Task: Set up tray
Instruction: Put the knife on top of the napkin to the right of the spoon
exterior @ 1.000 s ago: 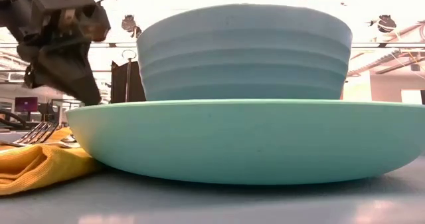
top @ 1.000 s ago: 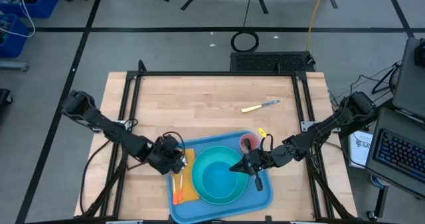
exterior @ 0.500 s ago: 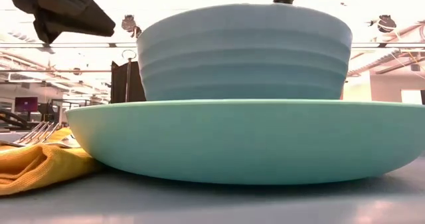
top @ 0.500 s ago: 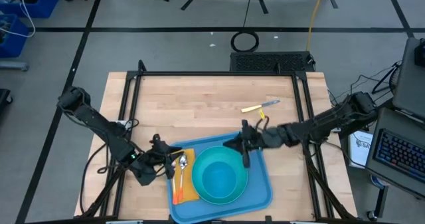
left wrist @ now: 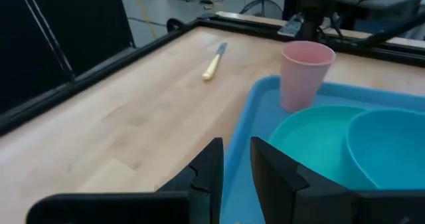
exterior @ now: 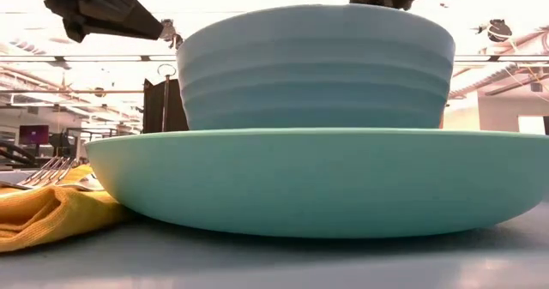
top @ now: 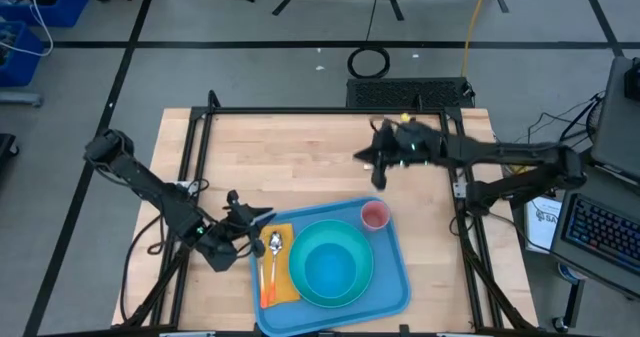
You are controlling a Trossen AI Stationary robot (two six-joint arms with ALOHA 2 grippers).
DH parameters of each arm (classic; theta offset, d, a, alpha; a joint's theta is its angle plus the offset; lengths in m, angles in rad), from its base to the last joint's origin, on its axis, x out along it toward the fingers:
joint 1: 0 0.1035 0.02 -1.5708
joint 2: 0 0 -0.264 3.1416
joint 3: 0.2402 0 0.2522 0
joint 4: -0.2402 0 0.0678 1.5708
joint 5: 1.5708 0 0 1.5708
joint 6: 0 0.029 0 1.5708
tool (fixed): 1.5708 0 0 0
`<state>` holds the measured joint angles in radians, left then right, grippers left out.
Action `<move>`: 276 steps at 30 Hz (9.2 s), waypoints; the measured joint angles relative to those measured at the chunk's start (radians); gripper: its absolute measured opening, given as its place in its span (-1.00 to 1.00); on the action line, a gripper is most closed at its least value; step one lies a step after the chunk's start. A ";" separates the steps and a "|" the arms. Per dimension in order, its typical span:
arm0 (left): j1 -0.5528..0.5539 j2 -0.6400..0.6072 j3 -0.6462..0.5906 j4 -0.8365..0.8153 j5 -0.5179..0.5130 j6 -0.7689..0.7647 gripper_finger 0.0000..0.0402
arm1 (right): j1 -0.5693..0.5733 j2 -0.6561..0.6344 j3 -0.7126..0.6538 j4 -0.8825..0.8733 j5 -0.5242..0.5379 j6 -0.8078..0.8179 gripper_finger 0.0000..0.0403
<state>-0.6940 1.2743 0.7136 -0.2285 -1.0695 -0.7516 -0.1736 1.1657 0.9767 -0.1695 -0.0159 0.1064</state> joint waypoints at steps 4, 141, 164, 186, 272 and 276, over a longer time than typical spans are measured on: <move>0.023 -0.040 0.000 -0.055 0.027 0.004 -0.62 | -0.119 0.018 0.094 -0.226 0.059 -0.147 -1.00; 0.041 -0.055 0.000 -0.234 0.035 -0.178 -0.62 | -0.369 0.360 -0.093 -0.349 0.210 -0.754 -0.90; 0.139 -0.056 0.000 -0.061 0.240 -0.177 -0.62 | 0.063 0.123 -0.090 -0.226 0.696 -0.746 -0.90; 0.049 0.058 0.001 0.551 0.312 0.566 -0.62 | 0.648 0.318 -0.090 0.326 1.002 -0.971 -0.90; 0.236 0.179 0.000 0.664 0.494 0.359 0.02 | 0.600 0.537 -0.090 0.787 0.998 -1.349 -0.90; 0.242 0.179 0.000 0.651 0.499 0.319 0.02 | 0.600 0.537 -0.090 0.789 0.961 -1.333 -0.90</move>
<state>-0.4522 1.4532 0.7136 0.4224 -0.5710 -0.4324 0.4263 1.7023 0.8870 0.6198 0.9452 -1.2268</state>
